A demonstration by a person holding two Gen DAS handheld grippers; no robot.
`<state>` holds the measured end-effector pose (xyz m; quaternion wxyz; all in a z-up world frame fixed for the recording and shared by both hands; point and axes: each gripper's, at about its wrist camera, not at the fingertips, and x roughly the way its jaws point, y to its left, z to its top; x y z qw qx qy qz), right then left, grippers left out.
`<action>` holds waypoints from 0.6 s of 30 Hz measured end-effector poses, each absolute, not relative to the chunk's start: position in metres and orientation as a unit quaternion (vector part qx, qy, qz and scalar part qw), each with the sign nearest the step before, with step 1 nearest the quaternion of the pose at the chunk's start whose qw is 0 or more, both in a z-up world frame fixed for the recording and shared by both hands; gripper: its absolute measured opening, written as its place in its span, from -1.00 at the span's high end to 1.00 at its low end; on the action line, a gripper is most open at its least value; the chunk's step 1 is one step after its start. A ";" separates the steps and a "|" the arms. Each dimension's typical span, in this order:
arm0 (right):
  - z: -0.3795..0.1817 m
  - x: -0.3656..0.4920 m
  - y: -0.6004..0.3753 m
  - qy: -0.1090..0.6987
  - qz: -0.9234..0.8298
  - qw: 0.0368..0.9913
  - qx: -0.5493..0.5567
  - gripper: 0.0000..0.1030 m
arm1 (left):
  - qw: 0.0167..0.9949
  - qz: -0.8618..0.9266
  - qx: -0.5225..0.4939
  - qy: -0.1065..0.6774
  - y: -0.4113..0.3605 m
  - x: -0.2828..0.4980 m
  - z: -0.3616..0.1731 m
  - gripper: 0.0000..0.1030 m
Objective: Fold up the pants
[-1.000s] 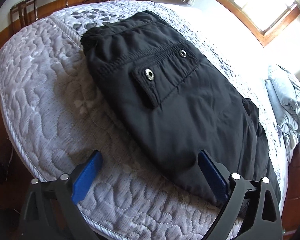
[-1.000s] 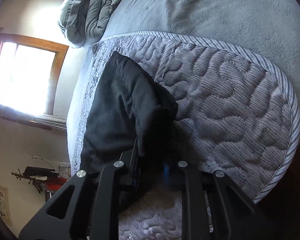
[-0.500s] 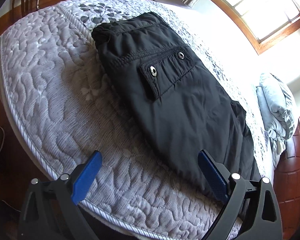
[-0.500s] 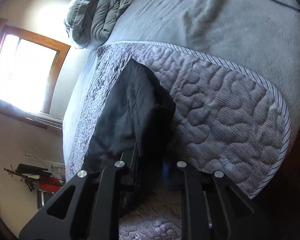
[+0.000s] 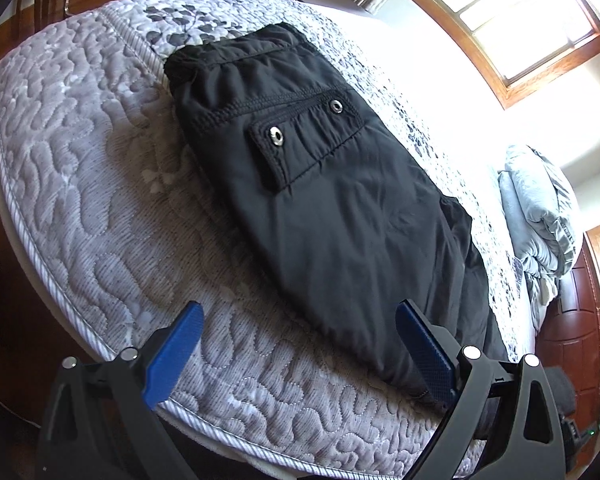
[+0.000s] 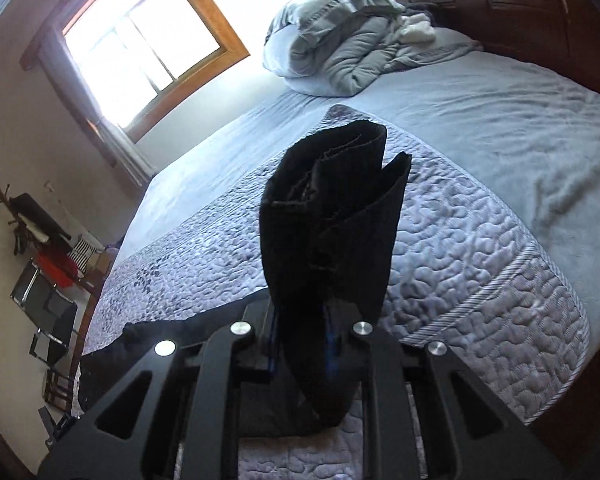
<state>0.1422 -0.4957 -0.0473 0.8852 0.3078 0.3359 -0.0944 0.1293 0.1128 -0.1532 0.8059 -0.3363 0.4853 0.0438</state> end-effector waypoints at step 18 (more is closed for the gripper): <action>-0.076 0.215 -0.324 0.429 0.075 0.882 0.178 0.66 | 0.796 0.044 -0.351 0.491 0.110 0.121 -0.157 -0.89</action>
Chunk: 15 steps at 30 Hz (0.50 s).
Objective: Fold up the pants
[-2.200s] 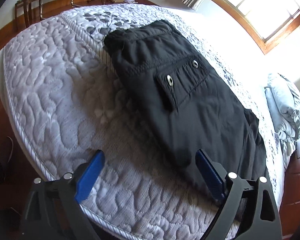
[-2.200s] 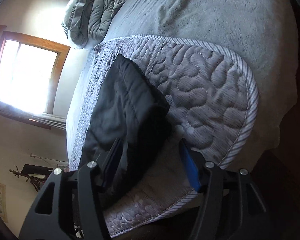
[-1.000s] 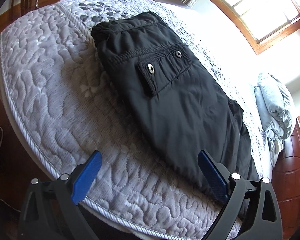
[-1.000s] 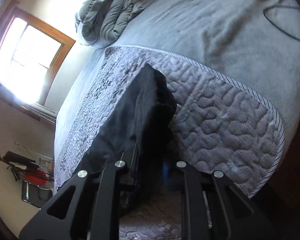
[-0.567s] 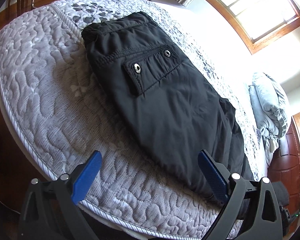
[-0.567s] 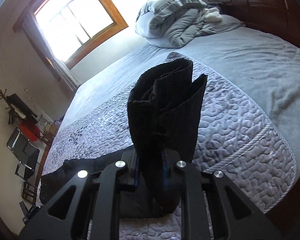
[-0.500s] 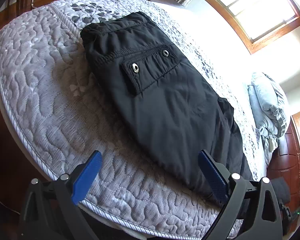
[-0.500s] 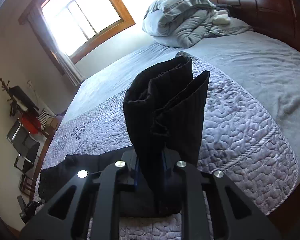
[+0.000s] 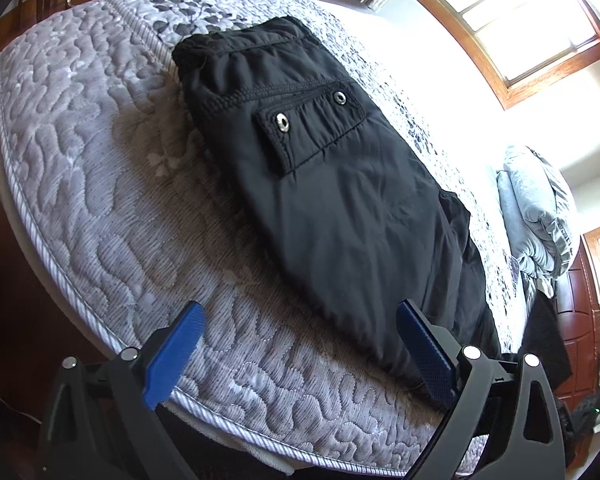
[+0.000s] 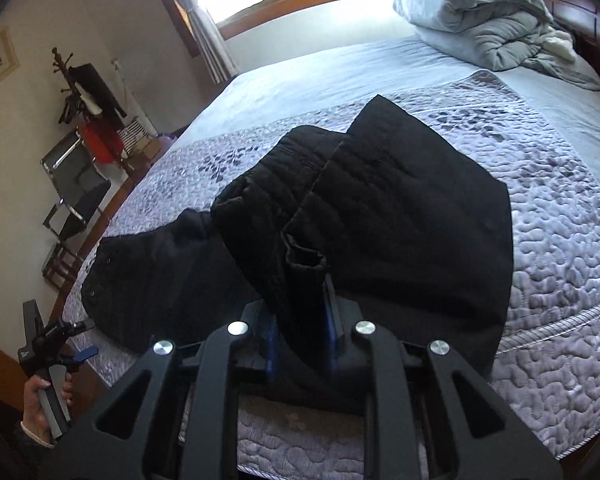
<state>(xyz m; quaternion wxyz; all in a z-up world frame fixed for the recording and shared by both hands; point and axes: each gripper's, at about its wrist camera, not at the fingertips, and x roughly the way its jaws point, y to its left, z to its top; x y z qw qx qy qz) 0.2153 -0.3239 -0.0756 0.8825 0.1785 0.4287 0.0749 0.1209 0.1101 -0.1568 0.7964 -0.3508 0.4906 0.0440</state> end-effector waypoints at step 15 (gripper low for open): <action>-0.141 0.223 -0.237 0.514 0.148 0.839 0.102 -0.23 | 0.787 0.051 -0.358 0.499 0.114 0.118 -0.169 -0.89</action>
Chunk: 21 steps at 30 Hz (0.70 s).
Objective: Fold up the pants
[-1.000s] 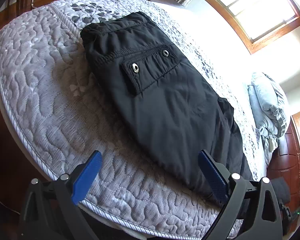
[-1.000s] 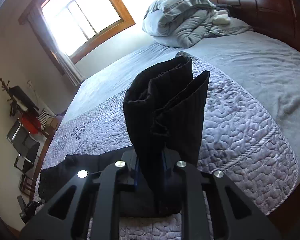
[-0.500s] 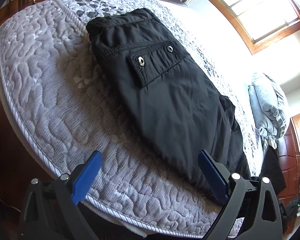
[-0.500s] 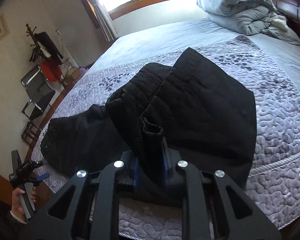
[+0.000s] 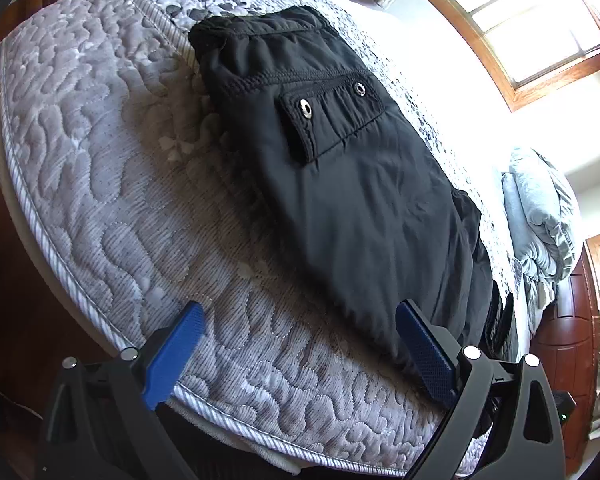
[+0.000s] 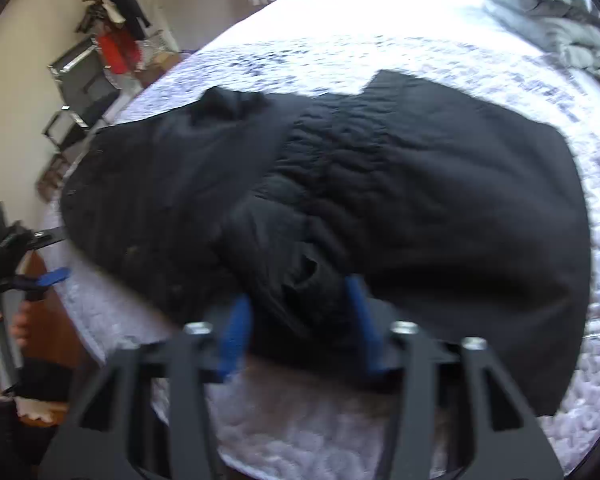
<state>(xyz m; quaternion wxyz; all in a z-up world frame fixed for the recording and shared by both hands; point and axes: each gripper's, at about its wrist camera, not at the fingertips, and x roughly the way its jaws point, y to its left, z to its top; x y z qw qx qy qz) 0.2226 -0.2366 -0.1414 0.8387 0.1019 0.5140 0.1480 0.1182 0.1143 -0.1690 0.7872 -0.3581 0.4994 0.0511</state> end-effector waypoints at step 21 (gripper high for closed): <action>-0.133 0.210 -0.245 0.499 0.131 0.853 0.081 0.09 | 0.787 0.049 -0.357 0.502 0.112 0.125 -0.173 -0.92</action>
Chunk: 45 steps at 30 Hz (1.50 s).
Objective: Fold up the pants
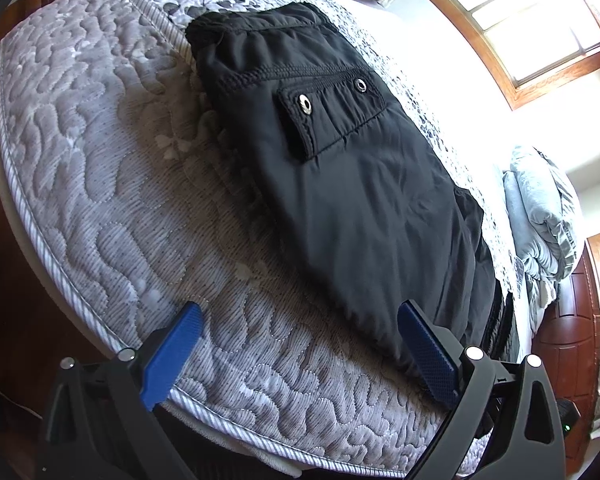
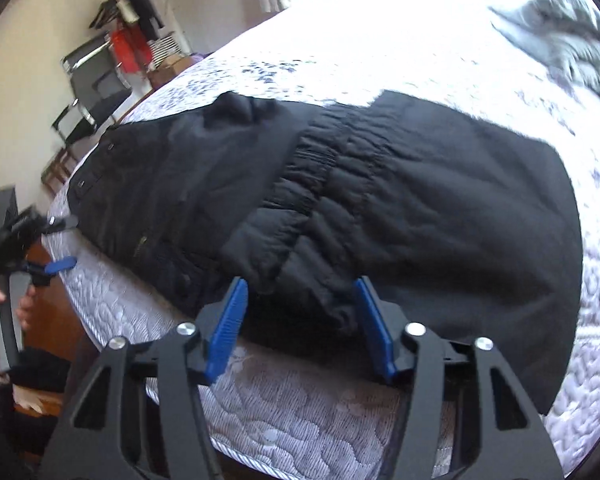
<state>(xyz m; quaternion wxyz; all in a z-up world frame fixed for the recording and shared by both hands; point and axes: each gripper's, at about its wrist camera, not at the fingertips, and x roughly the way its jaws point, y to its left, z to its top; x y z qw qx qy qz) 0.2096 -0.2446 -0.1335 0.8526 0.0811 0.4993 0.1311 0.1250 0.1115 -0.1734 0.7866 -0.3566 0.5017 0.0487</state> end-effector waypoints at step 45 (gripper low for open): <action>-0.116 0.167 -0.398 0.463 0.075 0.846 0.255 -0.59 | 0.787 0.041 -0.372 0.490 0.114 0.130 -0.166 -0.92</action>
